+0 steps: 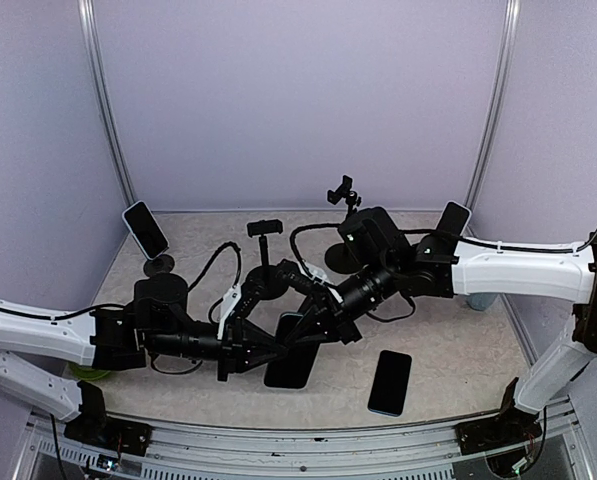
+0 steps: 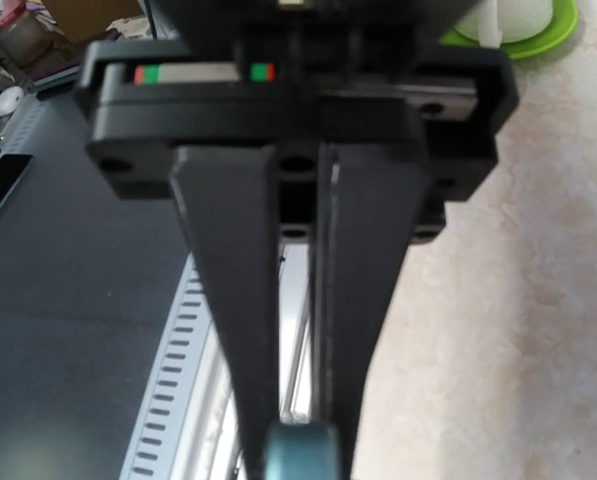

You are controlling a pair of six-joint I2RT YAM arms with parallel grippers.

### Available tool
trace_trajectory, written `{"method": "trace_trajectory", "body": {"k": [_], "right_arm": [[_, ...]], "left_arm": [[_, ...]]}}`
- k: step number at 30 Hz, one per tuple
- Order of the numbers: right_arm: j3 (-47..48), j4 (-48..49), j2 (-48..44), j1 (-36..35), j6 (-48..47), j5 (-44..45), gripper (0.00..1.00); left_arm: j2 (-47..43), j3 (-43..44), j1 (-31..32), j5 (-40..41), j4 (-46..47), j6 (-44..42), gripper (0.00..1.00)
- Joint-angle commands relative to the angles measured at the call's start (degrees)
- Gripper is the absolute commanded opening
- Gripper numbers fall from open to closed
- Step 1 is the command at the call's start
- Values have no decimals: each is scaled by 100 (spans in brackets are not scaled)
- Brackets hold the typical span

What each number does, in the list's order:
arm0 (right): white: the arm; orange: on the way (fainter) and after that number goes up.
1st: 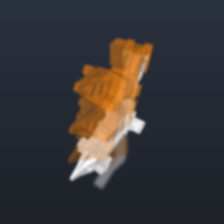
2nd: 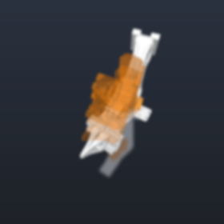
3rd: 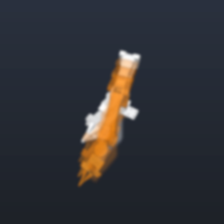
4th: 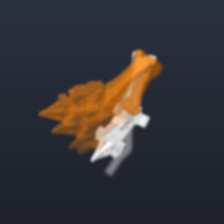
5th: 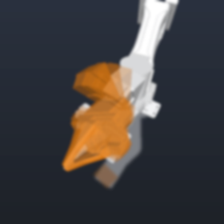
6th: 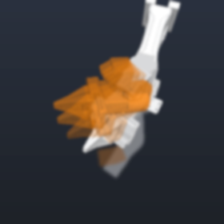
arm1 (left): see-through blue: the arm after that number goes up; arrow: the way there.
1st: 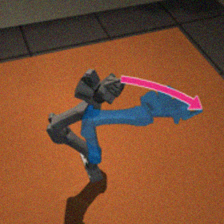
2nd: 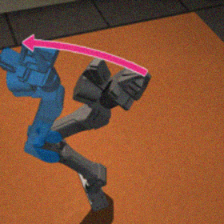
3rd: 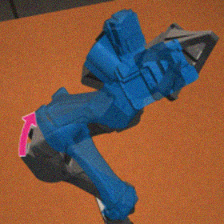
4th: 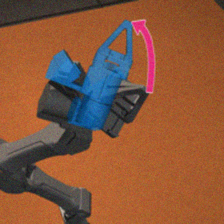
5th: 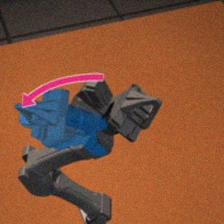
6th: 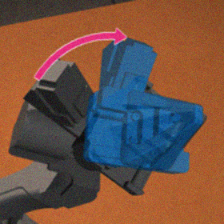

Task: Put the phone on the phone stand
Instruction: Pass from the left arm to the right, then move the phone stand to the center of the board.

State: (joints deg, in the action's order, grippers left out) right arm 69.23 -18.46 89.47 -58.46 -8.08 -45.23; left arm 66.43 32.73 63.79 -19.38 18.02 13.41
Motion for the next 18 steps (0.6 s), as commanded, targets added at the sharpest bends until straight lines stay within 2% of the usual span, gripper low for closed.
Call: {"method": "trace_trajectory", "body": {"k": [1, 3, 7, 9, 12, 18], "right_arm": [[12, 6, 18, -70, -87, -164, 0], [34, -34, 9, -71, -59, -28, 0], [120, -197, 26, -1, 1, 243, 0], [134, -245, 22, 64, 63, 275, 0], [97, -193, -44, 142, 152, 504, 0], [196, -281, -11, 397, 228, 981, 0]], "left_arm": [[-261, -13, -34, 377, 239, 88, 15], [-356, 15, -43, 515, 95, 11, 29], [-620, 57, -125, 835, -168, -104, 64], [-764, 58, -194, 1030, -268, -126, 76], [-880, 97, -292, 1502, -422, -109, 85], [-781, 216, -622, 2724, -720, 207, 89]]}}
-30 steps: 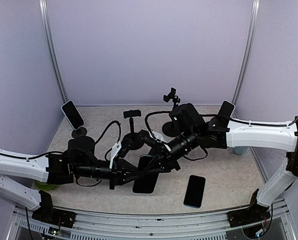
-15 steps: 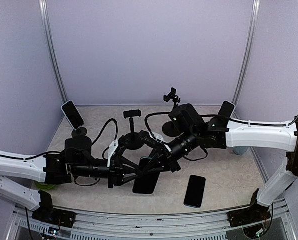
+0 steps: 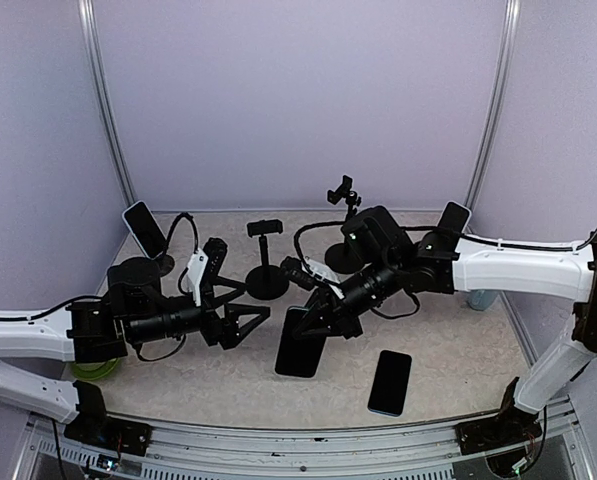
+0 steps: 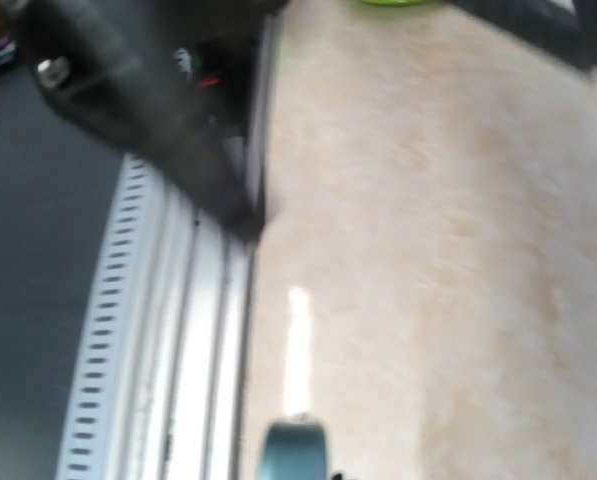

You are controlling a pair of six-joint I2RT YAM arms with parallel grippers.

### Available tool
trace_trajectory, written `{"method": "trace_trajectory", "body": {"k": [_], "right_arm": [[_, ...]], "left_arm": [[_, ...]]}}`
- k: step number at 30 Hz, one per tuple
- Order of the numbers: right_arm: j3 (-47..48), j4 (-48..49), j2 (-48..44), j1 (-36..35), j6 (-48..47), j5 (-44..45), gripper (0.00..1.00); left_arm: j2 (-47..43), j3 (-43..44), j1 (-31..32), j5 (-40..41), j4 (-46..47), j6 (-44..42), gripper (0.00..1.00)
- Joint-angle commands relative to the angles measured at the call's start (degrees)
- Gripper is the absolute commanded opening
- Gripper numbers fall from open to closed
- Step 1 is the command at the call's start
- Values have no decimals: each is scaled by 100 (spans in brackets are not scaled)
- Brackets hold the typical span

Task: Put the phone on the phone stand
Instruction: Move the phone stand to the center of the board.

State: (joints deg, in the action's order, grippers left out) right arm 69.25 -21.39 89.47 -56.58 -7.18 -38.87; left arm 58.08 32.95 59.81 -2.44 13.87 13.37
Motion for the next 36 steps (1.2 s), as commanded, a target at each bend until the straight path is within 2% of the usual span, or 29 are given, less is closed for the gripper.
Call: {"method": "trace_trajectory", "body": {"k": [1, 3, 6, 14, 25, 36], "right_arm": [[222, -5, 10, 288, 191, 462, 0], [202, 41, 17, 452, 322, 682, 0], [140, 137, -42, 518, 428, 1057, 0], [281, -155, -35, 619, 414, 2248, 0], [16, 82, -588, 734, 472, 2382, 0], [-211, 218, -694, 737, 551, 2376, 0]], "left_arm": [[102, 234, -306, 1246, -362, 297, 89], [192, 299, -425, 1690, -392, 426, 89], [282, 350, -628, 1924, -252, 575, 89], [780, 770, -1318, 1825, 79, 517, 86], [1882, 1564, -1925, 998, 370, 230, 79], [2516, 2102, -2151, 597, 410, 195, 63]]}}
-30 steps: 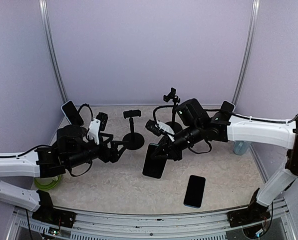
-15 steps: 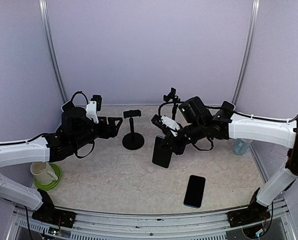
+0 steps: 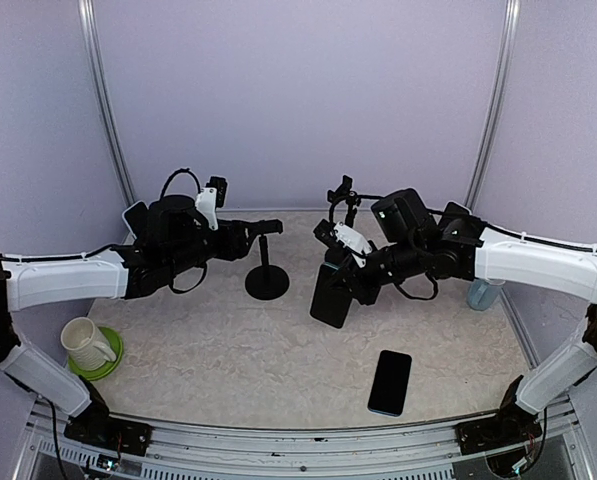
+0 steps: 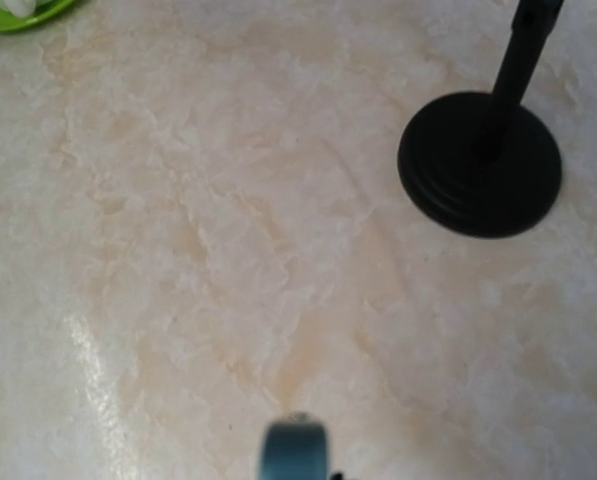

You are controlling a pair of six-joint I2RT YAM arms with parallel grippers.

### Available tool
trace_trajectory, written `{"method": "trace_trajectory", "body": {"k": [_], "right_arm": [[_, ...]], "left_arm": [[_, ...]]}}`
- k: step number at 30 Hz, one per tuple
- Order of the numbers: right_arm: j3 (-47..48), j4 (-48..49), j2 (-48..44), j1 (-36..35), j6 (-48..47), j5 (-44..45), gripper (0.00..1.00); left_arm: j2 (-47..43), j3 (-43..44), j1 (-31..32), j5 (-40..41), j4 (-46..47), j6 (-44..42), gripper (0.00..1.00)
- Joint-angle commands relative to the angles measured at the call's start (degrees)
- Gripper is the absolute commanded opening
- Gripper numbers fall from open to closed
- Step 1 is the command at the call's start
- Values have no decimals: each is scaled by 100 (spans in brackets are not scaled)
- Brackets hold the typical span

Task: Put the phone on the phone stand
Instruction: Move the phone stand to the center of the board.

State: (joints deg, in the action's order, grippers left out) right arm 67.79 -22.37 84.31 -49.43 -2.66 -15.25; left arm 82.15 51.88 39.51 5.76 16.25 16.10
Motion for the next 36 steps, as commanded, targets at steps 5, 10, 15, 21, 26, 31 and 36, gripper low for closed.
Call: {"method": "trace_trajectory", "body": {"k": [5, 10, 15, 21, 26, 31, 36], "right_arm": [[-126, 362, -217, 27, 107, 11, 0], [-183, 408, -249, 27, 107, 19, 0], [-221, 434, -245, 26, 107, 24, 0], [-236, 451, -216, 29, 109, 9, 0], [-260, 465, -221, 30, 107, -15, 0], [-293, 490, -244, 25, 112, -13, 0], [-302, 486, -249, 25, 116, -18, 0]], "left_arm": [[258, 235, -372, -689, 314, -91, 57], [351, 201, -575, -1190, 459, -52, 52], [439, 219, -637, -1688, 526, -116, 51], [574, 309, -685, -2020, 473, -249, 52], [592, 223, -874, -2229, 625, -231, 49], [647, 158, -1015, -2530, 847, -192, 44], [730, 113, -1133, -2975, 1095, -70, 44]]}}
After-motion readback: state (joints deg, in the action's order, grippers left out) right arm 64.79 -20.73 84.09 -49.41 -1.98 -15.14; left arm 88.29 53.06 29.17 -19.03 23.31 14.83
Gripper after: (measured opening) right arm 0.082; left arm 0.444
